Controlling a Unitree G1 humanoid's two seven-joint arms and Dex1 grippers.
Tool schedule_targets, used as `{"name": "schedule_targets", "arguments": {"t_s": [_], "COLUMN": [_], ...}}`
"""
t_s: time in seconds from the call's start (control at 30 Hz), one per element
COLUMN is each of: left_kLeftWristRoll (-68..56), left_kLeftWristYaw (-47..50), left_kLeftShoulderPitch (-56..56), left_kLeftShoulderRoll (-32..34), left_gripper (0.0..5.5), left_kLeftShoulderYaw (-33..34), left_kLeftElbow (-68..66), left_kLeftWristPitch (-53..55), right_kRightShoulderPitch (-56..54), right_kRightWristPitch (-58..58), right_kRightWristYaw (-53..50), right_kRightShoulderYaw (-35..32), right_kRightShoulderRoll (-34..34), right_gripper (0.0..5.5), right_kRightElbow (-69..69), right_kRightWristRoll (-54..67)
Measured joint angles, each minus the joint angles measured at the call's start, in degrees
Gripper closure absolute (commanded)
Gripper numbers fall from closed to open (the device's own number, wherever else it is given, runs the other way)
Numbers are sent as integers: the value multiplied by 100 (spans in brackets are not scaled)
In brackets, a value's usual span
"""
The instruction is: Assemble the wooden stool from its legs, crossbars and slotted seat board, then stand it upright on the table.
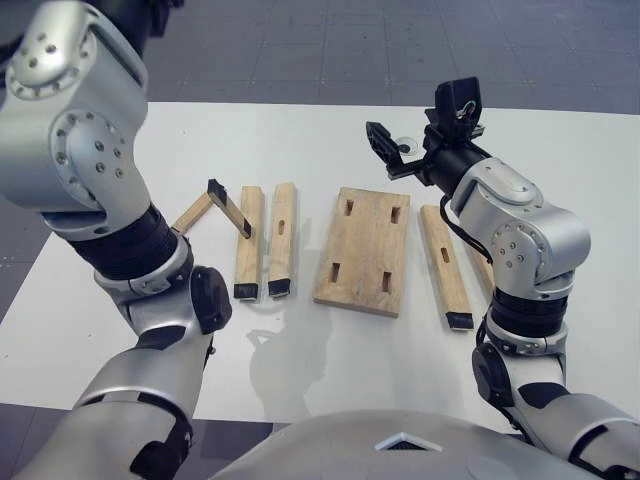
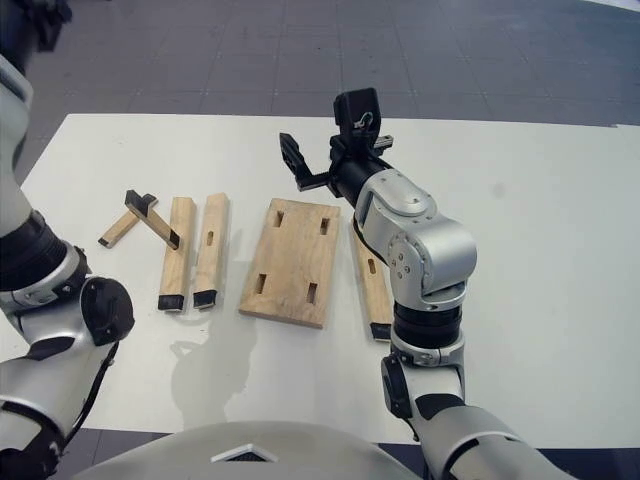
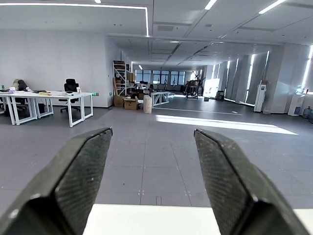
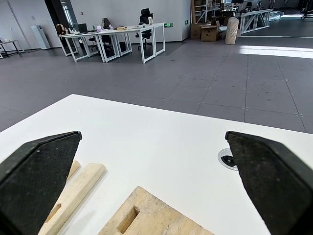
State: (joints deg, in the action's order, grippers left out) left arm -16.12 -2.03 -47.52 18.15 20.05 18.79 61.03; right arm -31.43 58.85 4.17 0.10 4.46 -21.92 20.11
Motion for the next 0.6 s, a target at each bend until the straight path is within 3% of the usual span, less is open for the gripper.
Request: {"name": "schedule_targets", "arguments": {"t_s": [0.17, 0.23, 0.47, 0.6], "left_kLeftWristRoll": [-122, -106, -511, -986], "left_kLeftWristYaw": [-727, -809, -660, -160], "left_kLeftShoulderPitch": [2321, 2736, 2352, 1444], "left_kLeftShoulderRoll": [-566, -595, -613, -598], "left_gripper": [239, 239, 239, 239], "left_kLeftShoulderYaw": [-11, 72, 337, 334], "left_kLeftElbow": [-2105, -2670, -2280, -946], "left_kLeftWristPitch": [-1215, -1712, -2253, -1437], "right_kRightShoulderPitch": [0, 0, 335, 338], "right_kRightWristPitch": [-33, -92, -104, -45], "right_kRightWristYaw": [-20, -56, -238, -230], "right_kRightShoulderYaw": [-28, -113, -130, -78], "right_kRightShoulderRoll": [-19, -61, -243, -276], "right_gripper": [0, 0, 0, 0], "right_kRightElbow": [4, 1, -202, -237], "right_kRightWristRoll": [-3, -3, 3, 24]}}
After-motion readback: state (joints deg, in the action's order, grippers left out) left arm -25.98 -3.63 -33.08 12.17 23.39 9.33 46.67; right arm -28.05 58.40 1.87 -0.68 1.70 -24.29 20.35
